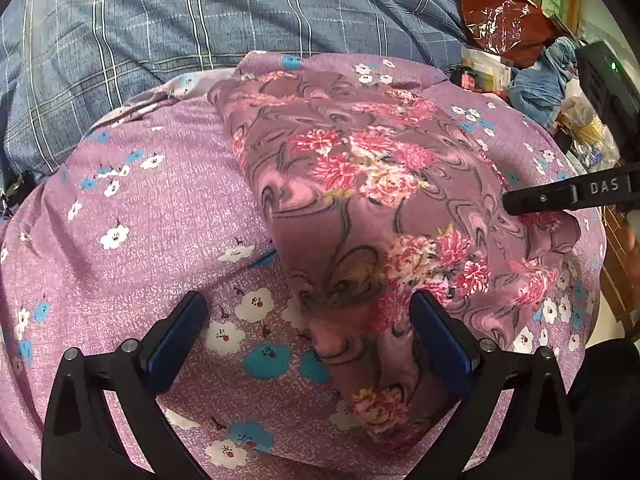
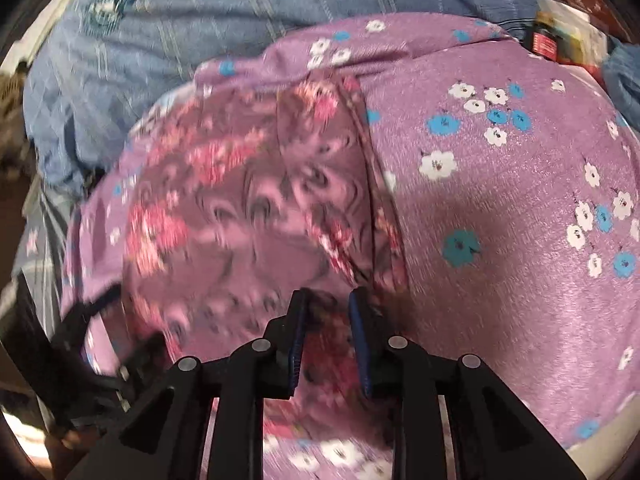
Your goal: Fold small clothes
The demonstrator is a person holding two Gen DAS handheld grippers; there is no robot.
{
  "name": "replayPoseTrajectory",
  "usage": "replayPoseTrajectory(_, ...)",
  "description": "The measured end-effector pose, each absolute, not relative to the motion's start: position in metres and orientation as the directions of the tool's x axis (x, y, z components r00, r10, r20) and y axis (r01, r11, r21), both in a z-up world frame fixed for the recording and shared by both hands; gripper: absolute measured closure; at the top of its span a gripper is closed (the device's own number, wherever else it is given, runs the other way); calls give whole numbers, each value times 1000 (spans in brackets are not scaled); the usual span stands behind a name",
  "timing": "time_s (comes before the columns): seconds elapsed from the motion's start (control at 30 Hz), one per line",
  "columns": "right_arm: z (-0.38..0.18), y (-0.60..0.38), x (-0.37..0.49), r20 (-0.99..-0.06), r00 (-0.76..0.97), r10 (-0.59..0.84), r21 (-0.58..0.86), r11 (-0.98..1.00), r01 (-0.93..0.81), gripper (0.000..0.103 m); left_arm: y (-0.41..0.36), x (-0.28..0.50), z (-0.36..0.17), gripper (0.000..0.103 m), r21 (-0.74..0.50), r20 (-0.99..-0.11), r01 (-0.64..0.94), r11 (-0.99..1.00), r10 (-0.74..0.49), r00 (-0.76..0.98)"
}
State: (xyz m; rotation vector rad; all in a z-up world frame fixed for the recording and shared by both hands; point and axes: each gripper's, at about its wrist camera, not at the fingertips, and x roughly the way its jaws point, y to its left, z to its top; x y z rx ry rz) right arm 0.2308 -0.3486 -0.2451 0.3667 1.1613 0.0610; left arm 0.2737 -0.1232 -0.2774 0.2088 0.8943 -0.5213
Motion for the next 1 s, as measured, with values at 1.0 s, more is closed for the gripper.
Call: replayPoseTrajectory(1.0, -194, -308, 294, -818, 570, -80, 14, 987, 158, 70, -136, 275, -273, 0, -57, -746, 529, 847, -388, 541)
